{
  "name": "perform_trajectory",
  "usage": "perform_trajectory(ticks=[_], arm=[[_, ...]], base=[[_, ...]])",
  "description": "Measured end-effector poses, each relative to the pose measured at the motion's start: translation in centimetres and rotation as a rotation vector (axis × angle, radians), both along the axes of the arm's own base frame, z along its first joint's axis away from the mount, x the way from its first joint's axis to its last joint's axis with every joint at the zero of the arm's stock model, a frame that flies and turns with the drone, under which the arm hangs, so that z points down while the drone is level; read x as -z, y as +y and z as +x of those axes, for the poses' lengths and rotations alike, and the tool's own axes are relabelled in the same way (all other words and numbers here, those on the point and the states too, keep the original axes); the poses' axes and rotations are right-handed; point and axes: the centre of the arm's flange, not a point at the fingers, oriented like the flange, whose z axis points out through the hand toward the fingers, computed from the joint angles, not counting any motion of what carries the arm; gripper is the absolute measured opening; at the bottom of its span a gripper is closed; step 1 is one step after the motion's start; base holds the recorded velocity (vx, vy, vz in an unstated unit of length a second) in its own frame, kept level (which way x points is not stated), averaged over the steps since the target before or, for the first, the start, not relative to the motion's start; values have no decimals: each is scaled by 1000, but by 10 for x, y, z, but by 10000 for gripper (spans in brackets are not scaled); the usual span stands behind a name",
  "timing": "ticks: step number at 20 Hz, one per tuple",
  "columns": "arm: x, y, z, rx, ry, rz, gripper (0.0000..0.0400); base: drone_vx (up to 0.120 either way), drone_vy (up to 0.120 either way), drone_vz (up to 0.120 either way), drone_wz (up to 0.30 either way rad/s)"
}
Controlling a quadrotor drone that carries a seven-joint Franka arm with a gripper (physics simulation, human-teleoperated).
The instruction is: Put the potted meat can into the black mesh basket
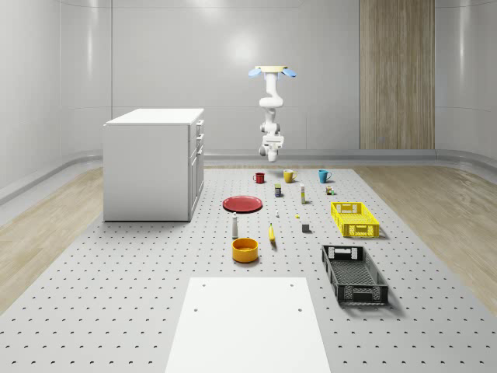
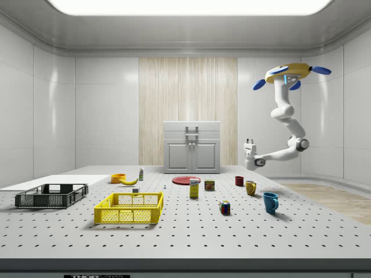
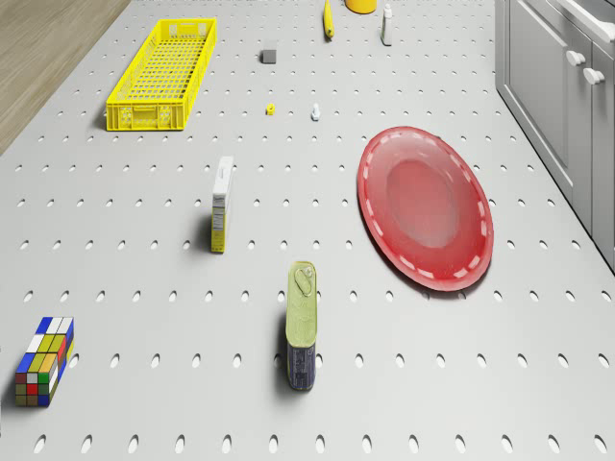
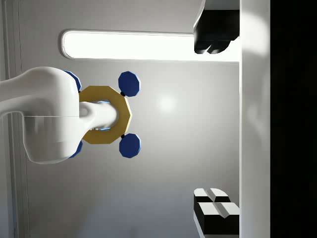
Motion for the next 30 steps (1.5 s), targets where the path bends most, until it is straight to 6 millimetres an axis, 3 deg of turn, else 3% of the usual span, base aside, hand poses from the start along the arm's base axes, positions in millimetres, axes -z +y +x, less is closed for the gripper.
perform_trajectory(ticks=[9, 15, 18, 22, 26, 30], arm=[[2, 17, -1, 5, -7, -168, 400], [17, 50, -1, 15, -10, -534, 400], [40, 74, 0, 24, -10, -878, 400], [100, 94, 2, 43, -9, -1517, 400], [160, 73, 4, 64, -4, -2172, 400], [188, 40, 5, 75, 0, -2618, 400]], base=[[120, 0, 0, 0], [120, 0, 0, 0], [120, 0, 0, 0], [120, 0, 0, 0], [120, 0, 0, 0], [120, 0, 0, 0]])
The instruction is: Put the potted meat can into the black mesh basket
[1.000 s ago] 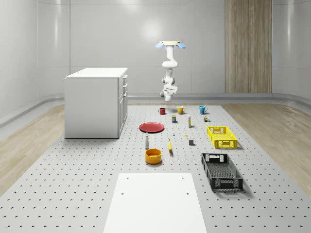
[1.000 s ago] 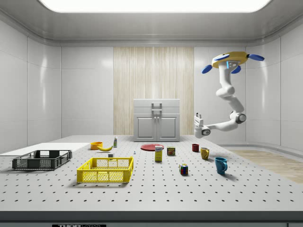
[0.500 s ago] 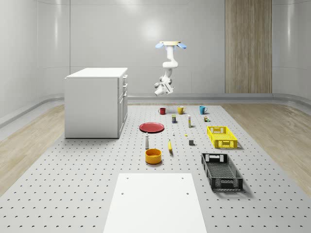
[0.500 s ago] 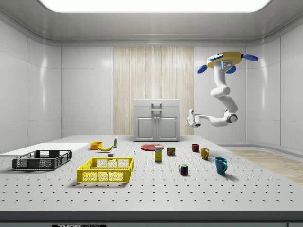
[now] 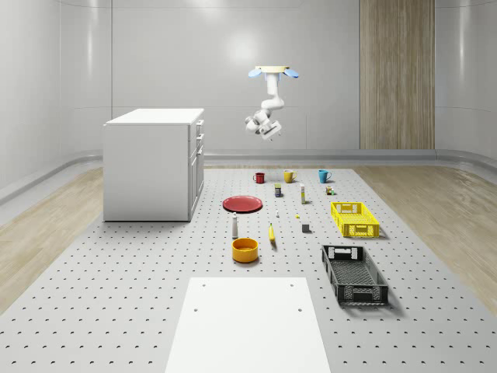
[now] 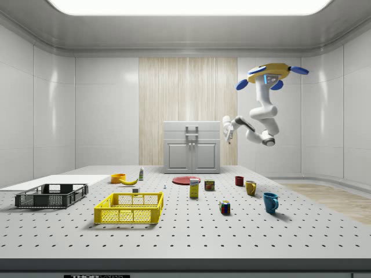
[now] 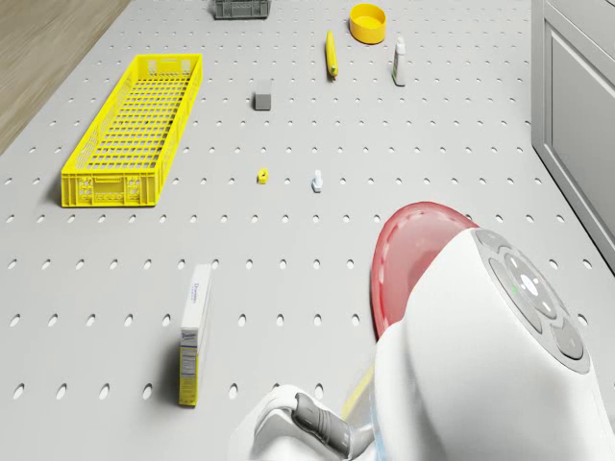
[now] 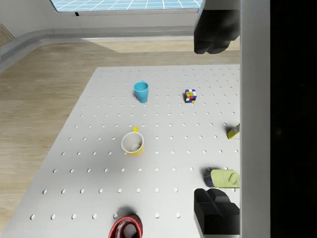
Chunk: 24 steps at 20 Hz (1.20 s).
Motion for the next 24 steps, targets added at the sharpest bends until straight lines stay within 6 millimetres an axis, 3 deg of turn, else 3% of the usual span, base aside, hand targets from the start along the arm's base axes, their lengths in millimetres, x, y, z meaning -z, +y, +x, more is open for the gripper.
perform_trajectory(ticks=[4, 8, 15, 24], arm=[[9, -22, 0, 7, 4, -241, 400], [11, -34, 0, 10, 7, -360, 400], [12, -42, 0, 12, 10, -442, 400], [12, -44, 0, 13, 10, -468, 400]], base=[[120, 0, 0, 0], [120, 0, 0, 0], [120, 0, 0, 0], [107, 0, -116, 0]])
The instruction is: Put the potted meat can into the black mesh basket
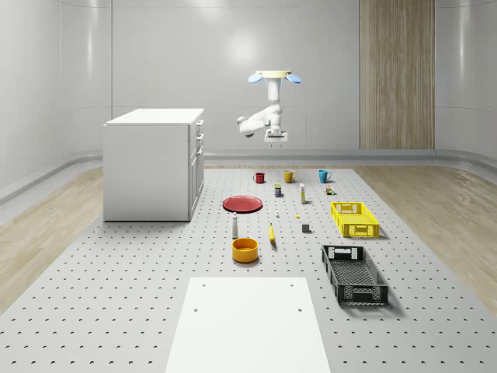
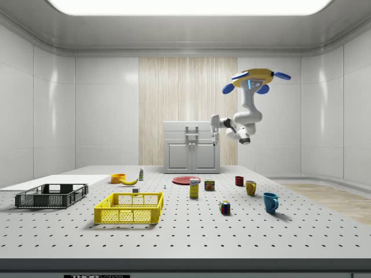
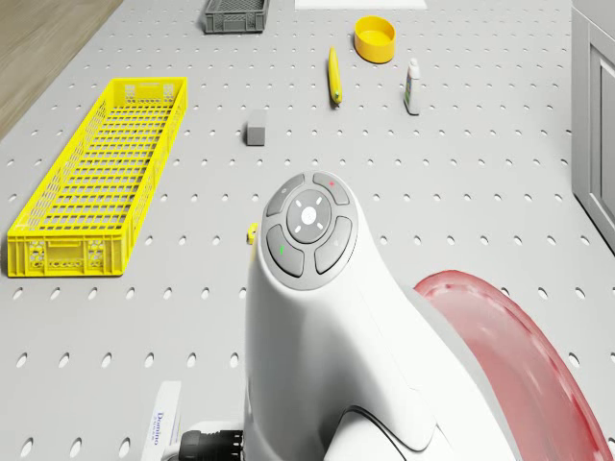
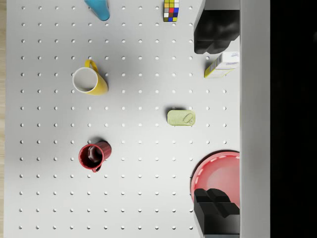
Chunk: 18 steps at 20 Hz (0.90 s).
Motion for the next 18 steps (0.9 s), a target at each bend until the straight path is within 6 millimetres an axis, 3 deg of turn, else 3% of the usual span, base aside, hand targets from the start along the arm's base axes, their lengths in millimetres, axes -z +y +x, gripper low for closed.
perform_trajectory(ticks=[18], arm=[[0, -1, 0, 0, 0, -6, 400]], base=[[0, 0, -120, 0]])
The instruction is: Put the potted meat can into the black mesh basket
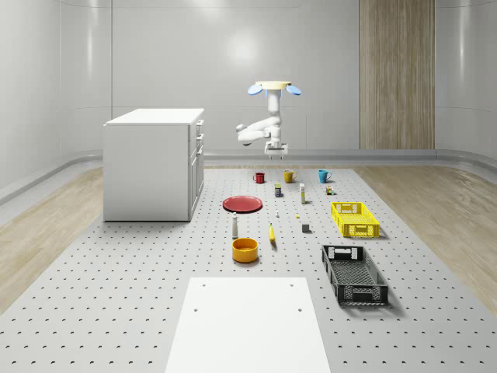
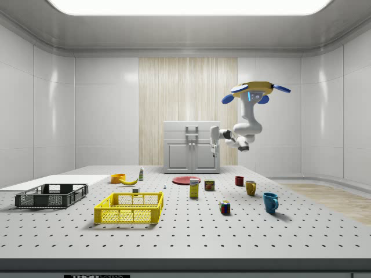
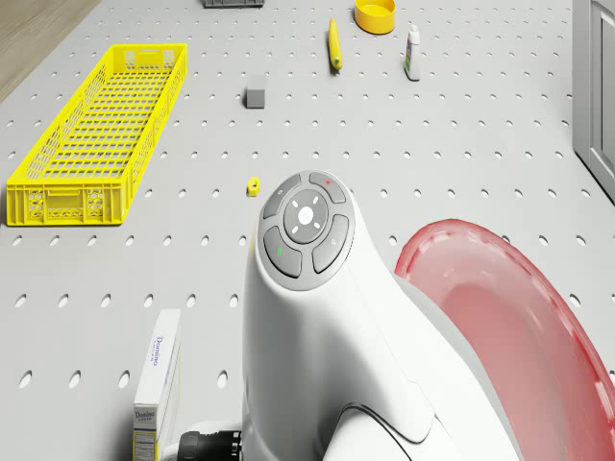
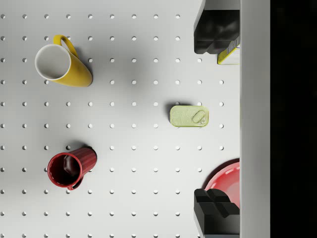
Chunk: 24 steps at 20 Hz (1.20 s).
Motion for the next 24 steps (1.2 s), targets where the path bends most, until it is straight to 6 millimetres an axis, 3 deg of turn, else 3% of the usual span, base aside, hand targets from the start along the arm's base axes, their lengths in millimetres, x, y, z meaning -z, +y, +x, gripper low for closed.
perform_trajectory(ticks=[10, 15, 21, 24], arm=[[0, 0, 0, 0, 0, 0, 400], [0, 0, 0, 0, 0, 0, 400], [0, 0, 0, 0, 0, 0, 400], [0, 0, 0, 0, 0, 0, 400]], base=[[0, 0, -120, 0], [112, 0, -120, 0], [0, 0, -120, 0], [93, 0, -120, 0]])
